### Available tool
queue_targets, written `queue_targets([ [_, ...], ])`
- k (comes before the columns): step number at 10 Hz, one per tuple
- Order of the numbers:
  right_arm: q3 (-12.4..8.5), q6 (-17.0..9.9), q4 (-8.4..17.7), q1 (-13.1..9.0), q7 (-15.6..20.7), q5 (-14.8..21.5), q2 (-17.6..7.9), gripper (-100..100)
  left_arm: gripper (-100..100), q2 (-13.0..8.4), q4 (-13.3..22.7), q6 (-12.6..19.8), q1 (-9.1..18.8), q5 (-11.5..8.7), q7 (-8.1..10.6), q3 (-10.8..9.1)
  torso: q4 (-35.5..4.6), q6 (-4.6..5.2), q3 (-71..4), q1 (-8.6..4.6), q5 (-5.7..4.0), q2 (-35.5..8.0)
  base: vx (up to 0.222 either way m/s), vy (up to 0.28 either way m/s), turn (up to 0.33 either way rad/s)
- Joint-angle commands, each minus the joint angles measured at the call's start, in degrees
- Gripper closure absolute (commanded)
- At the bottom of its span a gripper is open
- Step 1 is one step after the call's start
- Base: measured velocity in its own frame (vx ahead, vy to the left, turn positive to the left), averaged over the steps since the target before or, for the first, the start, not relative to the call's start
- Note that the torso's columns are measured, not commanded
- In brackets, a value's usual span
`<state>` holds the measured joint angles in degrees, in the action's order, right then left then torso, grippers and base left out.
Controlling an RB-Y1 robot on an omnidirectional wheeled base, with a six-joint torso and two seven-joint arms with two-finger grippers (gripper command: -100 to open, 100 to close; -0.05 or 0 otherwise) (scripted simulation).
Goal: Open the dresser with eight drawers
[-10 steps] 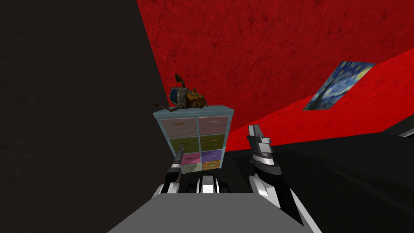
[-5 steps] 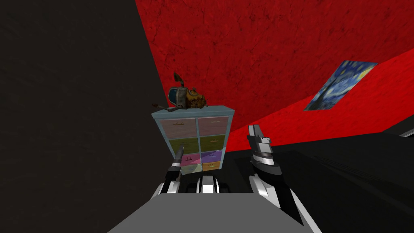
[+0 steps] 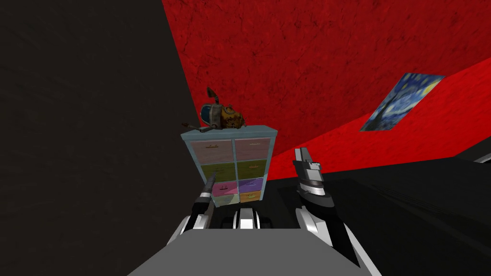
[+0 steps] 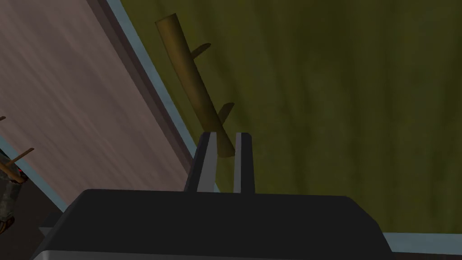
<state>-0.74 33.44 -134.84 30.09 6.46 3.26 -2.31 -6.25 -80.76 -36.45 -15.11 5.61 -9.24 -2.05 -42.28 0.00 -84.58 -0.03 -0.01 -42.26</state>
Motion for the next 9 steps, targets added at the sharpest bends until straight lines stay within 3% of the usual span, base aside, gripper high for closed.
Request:
queue_targets([
  [1, 0.0, 0.0, 0.0, 0.0, 0.0, 0.0, 0.0, 0, -100, 2.8, -1.5, 1.6, 0.1, -0.1, -0.03, -0.04, 0.0, 0.01, 0.1, -0.3, -0.07, -0.1, -0.028, -0.131, 0.022],
  [3, 0.0, 0.0, 0.0, 0.0, 0.0, 0.0, 0.0, 0, -100, 5.1, -1.6, 1.7, 0.1, -0.1, -0.02, -0.04, 0.0, 0.0, 0.0, 0.08, 0.01, -0.1, -0.021, -0.044, -0.001],
  [7, 0.0, 0.0, 0.0, 0.0, 0.0, 0.0, 0.0, 0, -100, 4.2, -4.1, 5.1, 1.0, -0.1, 0.06, -0.22, 0.0, 0.0, -0.1, 0.03, 0.0, 0.1, 0.03, -0.007, -0.006],
  [8, 0.0, 0.0, 0.0, 0.0, 0.0, 0.0, 0.0, 0, -100, 4.2, -3.5, 4.4, 1.0, -0.1, 0.05, -0.23, 0.0, 0.0, -0.1, 0.0, 0.0, 0.1, 0.025, -0.003, -0.002],
  [9, 0.0, 0.0, 0.0, 0.0, 0.0, 0.0, 0.0, 0, 100, 4.4, -2.4, 2.8, 0.3, -0.1, -0.02, -0.06, 0.0, -0.01, 0.0, 0.02, 0.0, -0.1, -0.025, -0.003, 0.01],
])
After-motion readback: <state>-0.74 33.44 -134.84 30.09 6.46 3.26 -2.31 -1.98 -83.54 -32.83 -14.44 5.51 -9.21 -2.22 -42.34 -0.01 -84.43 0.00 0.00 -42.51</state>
